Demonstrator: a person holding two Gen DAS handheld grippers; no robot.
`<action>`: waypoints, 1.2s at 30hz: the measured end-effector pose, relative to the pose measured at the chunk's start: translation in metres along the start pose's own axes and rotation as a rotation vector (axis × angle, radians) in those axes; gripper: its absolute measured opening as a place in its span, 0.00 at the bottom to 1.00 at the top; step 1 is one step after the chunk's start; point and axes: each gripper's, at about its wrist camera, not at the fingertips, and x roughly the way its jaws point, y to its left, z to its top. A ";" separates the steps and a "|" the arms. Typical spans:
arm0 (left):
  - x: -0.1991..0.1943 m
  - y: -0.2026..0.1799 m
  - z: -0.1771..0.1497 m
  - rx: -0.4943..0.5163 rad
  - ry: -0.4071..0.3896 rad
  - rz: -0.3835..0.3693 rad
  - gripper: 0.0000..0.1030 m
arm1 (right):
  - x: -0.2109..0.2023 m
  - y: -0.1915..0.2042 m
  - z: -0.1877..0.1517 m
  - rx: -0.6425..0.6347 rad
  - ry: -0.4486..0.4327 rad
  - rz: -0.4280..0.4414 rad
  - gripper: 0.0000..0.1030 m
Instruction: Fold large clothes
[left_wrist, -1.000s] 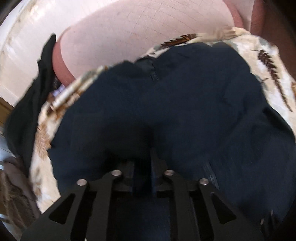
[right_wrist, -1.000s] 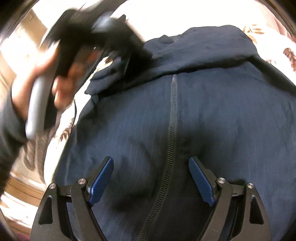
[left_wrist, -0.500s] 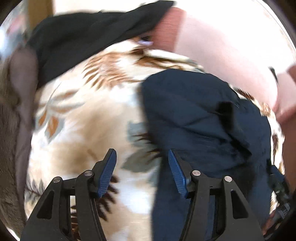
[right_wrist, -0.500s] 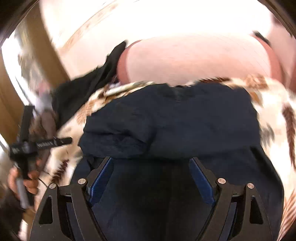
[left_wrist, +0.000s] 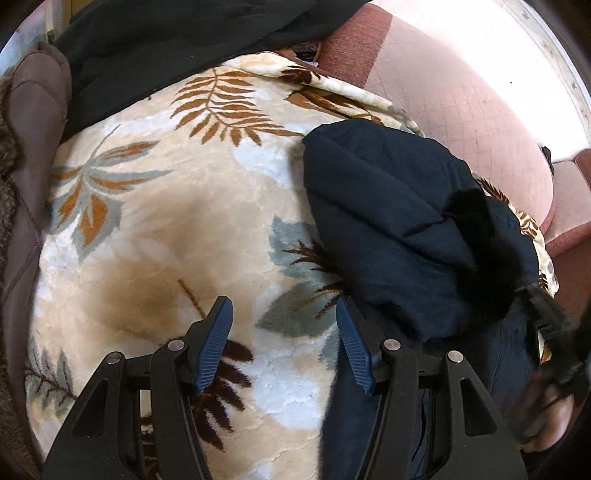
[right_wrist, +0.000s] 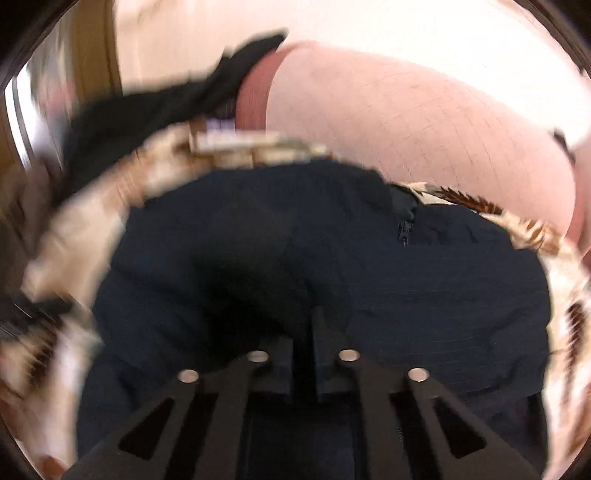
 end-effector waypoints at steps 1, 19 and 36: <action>0.001 -0.002 0.001 0.001 0.000 -0.002 0.55 | -0.009 -0.013 0.004 0.063 -0.032 0.043 0.04; 0.020 -0.077 0.020 0.007 0.047 -0.122 0.56 | -0.013 -0.236 -0.059 0.896 -0.117 0.235 0.61; 0.042 -0.045 0.022 -0.102 0.048 0.020 0.51 | -0.014 -0.279 -0.082 0.910 -0.085 0.193 0.16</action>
